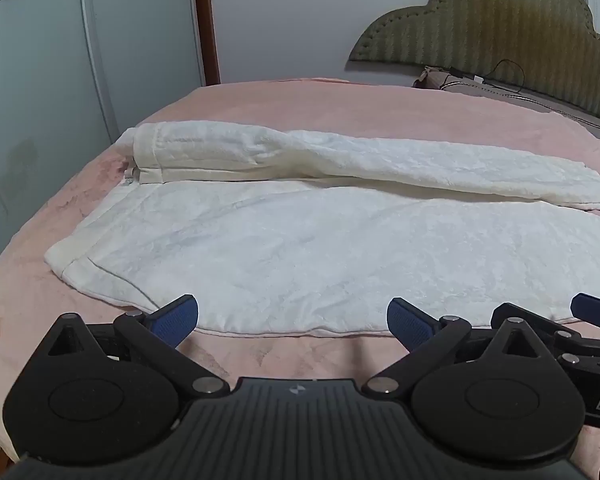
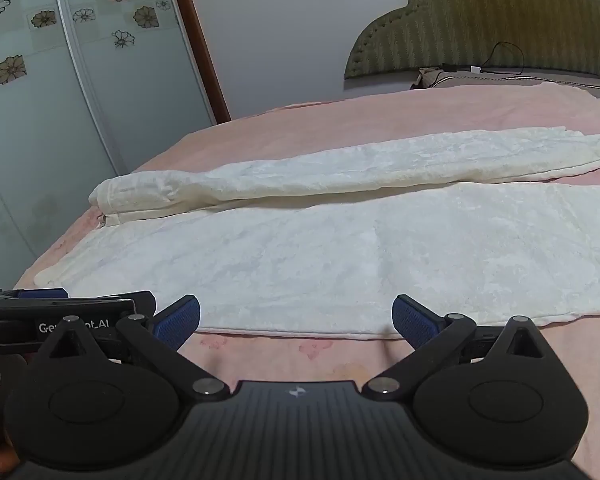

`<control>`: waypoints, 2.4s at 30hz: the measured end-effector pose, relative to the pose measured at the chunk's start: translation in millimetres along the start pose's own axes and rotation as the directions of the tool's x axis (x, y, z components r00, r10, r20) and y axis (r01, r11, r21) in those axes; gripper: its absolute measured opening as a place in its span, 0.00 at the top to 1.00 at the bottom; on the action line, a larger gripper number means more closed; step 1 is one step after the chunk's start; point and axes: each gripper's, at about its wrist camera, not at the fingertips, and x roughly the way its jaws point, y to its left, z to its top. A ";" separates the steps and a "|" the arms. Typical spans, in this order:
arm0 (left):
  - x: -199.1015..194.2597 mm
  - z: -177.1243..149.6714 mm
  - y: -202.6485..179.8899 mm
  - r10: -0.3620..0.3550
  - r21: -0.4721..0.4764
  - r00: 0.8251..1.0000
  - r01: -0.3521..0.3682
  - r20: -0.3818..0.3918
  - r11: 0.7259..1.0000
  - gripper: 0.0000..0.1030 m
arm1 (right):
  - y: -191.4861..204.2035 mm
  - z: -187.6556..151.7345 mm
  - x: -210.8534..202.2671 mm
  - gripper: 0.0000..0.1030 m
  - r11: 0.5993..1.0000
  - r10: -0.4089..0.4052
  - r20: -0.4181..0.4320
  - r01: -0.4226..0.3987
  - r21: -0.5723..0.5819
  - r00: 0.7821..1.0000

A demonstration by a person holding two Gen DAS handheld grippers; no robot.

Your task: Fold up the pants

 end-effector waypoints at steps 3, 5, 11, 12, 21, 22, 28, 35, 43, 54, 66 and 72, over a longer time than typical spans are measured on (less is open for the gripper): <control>-0.1 0.5 1.3 0.000 -0.003 1.000 0.000 0.000 1.000 0.01 | 1.6 -0.4 0.3 0.00 1.000 -0.006 -0.001 0.006 -0.009 1.000; 0.1 0.7 1.6 -0.001 -0.005 1.000 0.001 0.000 1.000 0.01 | 2.3 -0.3 1.0 0.00 1.000 -0.010 -0.002 0.010 -0.014 1.000; -0.4 0.8 2.0 0.001 -0.008 1.000 -0.001 0.002 1.000 0.01 | 5.1 -2.3 1.3 0.00 1.000 -0.015 0.002 0.015 -0.026 1.000; -0.4 0.6 1.6 0.008 -0.008 1.000 -0.008 0.003 1.000 0.01 | 5.0 -2.4 1.3 0.00 1.000 -0.015 0.001 0.015 -0.026 1.000; 0.8 0.6 1.0 0.018 -0.001 1.000 -0.018 0.000 1.000 0.01 | 5.2 -2.6 1.9 0.00 1.000 -0.014 0.001 0.014 -0.026 1.000; 1.3 0.7 1.3 0.017 -0.001 1.000 -0.017 -0.001 1.000 0.01 | 5.3 -2.5 1.8 0.00 1.000 -0.015 0.001 0.015 -0.026 1.000; 1.6 0.7 2.1 0.019 0.003 1.000 -0.019 -0.001 1.000 0.01 | 5.2 -2.9 1.2 0.00 1.000 -0.012 0.001 0.012 -0.026 1.000; 1.7 0.3 1.8 0.023 0.000 1.000 -0.023 -0.004 1.000 0.01 | 5.7 -4.4 1.0 0.00 1.000 -0.002 0.002 0.002 -0.030 1.000; 1.8 -0.6 2.7 0.025 -0.001 1.000 -0.025 -0.005 1.000 0.01 | 5.9 -4.3 -1.0 0.00 0.999 0.006 0.005 -0.006 -0.036 1.000; 1.8 -0.6 2.8 0.024 -0.001 1.000 -0.024 -0.005 1.000 0.01 | 6.6 -5.2 -3.4 0.00 0.999 0.008 0.006 -0.008 -0.037 1.000; 1.9 -0.7 3.0 0.025 -0.001 1.000 -0.025 -0.004 1.000 0.01 | 9.8 -5.1 -5.5 0.00 0.998 0.019 0.015 -0.018 -0.061 1.000; 2.1 -1.8 3.9 0.026 0.000 1.000 -0.026 -0.005 1.000 0.01 | 13.2 -4.8 -6.5 0.00 0.997 0.015 0.024 -0.013 -0.082 1.000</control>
